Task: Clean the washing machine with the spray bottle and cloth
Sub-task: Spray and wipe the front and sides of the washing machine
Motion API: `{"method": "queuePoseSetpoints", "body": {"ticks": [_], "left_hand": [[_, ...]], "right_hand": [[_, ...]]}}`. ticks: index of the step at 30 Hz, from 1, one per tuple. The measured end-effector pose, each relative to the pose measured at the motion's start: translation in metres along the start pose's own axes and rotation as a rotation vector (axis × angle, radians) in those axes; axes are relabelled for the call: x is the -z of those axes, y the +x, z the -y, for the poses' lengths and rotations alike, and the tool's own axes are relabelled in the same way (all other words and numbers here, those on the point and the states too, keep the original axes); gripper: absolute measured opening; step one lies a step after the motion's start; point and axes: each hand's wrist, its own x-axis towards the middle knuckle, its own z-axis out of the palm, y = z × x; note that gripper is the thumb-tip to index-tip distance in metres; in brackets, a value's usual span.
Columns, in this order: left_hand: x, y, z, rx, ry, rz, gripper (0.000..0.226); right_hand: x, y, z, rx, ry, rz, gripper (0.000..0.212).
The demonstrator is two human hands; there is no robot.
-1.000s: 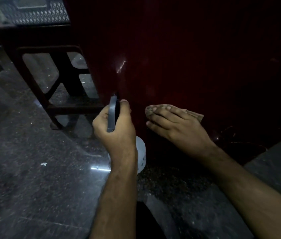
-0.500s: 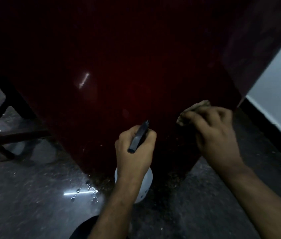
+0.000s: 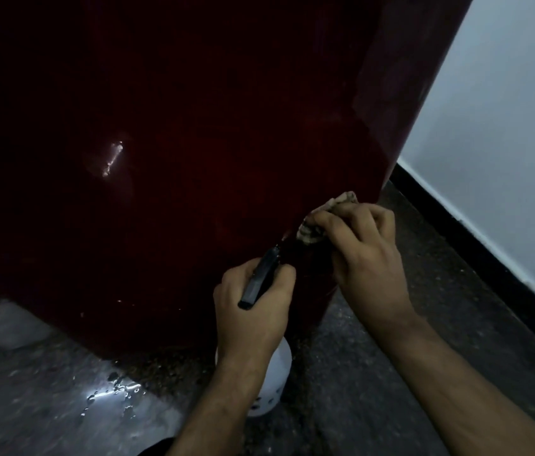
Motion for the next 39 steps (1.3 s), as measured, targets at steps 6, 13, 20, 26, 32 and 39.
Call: {"method": "queuePoseSetpoints", "body": {"ticks": [6,13,20,26,32,39], "left_hand": [[0.009,0.003,0.017,-0.014,0.024,-0.009,0.036],[0.015,0.009,0.021,-0.052,-0.057,-0.156,0.032],[0.032,0.005,0.032,0.109,-0.028,-0.116,0.025],[0.042,0.010,0.036,0.114,-0.055,-0.136,0.023],[0.047,0.013,0.033,0.144,-0.069,-0.140,0.022],[0.038,0.018,0.042,0.226,0.026,0.036,0.023]], "right_hand": [[0.001,-0.010,-0.020,-0.097,-0.008,0.030,0.051],[-0.028,-0.003,0.009,0.140,0.054,-0.107,0.030],[-0.043,-0.031,-0.034,0.562,-0.105,0.141,0.032],[-0.053,-0.002,0.014,0.421,0.002,-0.132,0.028],[-0.064,-0.021,-0.011,0.674,-0.134,0.127,0.036],[-0.049,-0.019,-0.020,0.447,-0.120,-0.090,0.028]]}}
